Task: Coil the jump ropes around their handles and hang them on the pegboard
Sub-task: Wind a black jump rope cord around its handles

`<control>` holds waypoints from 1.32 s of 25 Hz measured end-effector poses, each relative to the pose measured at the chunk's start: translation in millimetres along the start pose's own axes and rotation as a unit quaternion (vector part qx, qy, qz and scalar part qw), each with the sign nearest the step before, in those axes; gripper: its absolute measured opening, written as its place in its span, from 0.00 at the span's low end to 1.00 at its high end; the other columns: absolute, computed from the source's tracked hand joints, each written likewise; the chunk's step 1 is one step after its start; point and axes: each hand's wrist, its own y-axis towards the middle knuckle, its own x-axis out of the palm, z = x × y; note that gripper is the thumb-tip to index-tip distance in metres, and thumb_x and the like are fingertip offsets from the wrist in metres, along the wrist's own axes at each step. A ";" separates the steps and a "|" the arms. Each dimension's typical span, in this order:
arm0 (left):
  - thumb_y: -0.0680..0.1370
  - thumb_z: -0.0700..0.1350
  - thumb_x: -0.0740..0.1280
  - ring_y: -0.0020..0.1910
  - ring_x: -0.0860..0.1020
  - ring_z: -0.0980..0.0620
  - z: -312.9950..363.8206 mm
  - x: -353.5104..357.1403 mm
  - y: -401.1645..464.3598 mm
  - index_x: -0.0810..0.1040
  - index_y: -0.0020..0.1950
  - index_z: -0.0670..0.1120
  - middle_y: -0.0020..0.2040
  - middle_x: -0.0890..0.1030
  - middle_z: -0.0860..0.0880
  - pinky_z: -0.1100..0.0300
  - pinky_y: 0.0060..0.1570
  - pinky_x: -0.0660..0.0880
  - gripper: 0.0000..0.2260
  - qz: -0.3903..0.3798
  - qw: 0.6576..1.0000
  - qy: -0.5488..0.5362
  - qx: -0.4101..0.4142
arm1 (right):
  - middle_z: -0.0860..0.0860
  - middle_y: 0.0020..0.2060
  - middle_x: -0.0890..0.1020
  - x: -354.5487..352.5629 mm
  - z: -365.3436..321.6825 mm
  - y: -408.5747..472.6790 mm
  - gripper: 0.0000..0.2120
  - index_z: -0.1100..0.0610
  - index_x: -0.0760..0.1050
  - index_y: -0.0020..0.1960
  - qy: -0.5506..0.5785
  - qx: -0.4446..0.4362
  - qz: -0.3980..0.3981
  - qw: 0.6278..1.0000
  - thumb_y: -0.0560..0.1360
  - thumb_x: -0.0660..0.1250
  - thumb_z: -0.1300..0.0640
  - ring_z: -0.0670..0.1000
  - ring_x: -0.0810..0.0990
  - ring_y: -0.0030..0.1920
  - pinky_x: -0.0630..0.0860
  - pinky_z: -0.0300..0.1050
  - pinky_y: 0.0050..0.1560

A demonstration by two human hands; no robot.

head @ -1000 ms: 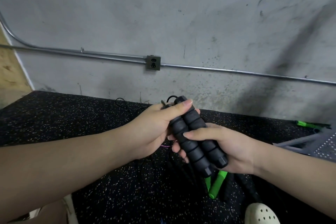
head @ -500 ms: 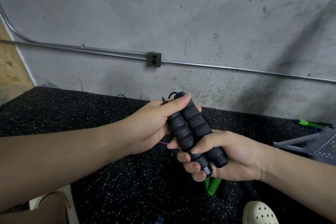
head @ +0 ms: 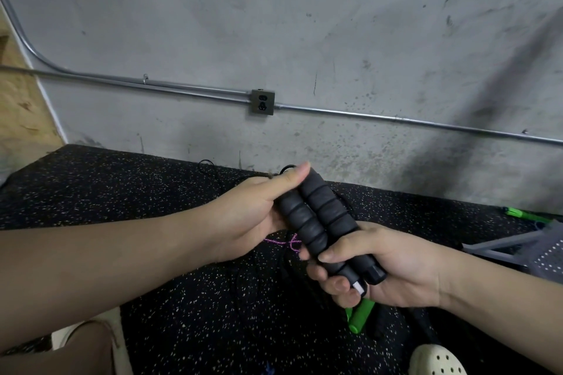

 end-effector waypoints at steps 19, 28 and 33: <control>0.83 0.62 0.55 0.31 0.69 0.49 19.9 -41.2 5.9 0.71 0.35 0.45 0.28 0.71 0.53 0.54 0.37 0.69 0.25 0.009 0.884 0.425 0.194 | 0.54 0.39 0.69 8.5 -52.5 -28.7 0.11 0.61 0.71 0.59 0.015 0.015 -0.131 0.991 0.77 0.63 0.66 0.47 0.70 0.34 0.66 0.36 0.30; 0.87 0.54 0.52 0.32 0.71 0.49 -4.1 -30.6 -7.0 0.70 0.53 0.49 0.37 0.74 0.46 0.42 0.38 0.73 0.12 0.105 0.852 0.470 0.208 | 0.52 0.36 0.71 13.0 -61.5 -6.4 0.22 0.58 0.71 0.62 -0.003 -0.135 -0.009 0.991 0.70 0.71 0.64 0.46 0.67 0.31 0.64 0.37 0.27; 0.87 0.48 0.53 0.35 0.77 0.48 -17.0 -15.0 -11.9 0.71 0.61 0.45 0.42 0.81 0.44 0.50 0.35 0.71 0.10 0.003 0.757 0.642 0.122 | 0.54 0.36 0.72 15.6 -41.4 15.0 0.14 0.60 0.68 0.55 0.022 -0.118 0.035 0.992 0.71 0.65 0.65 0.47 0.68 0.30 0.63 0.37 0.27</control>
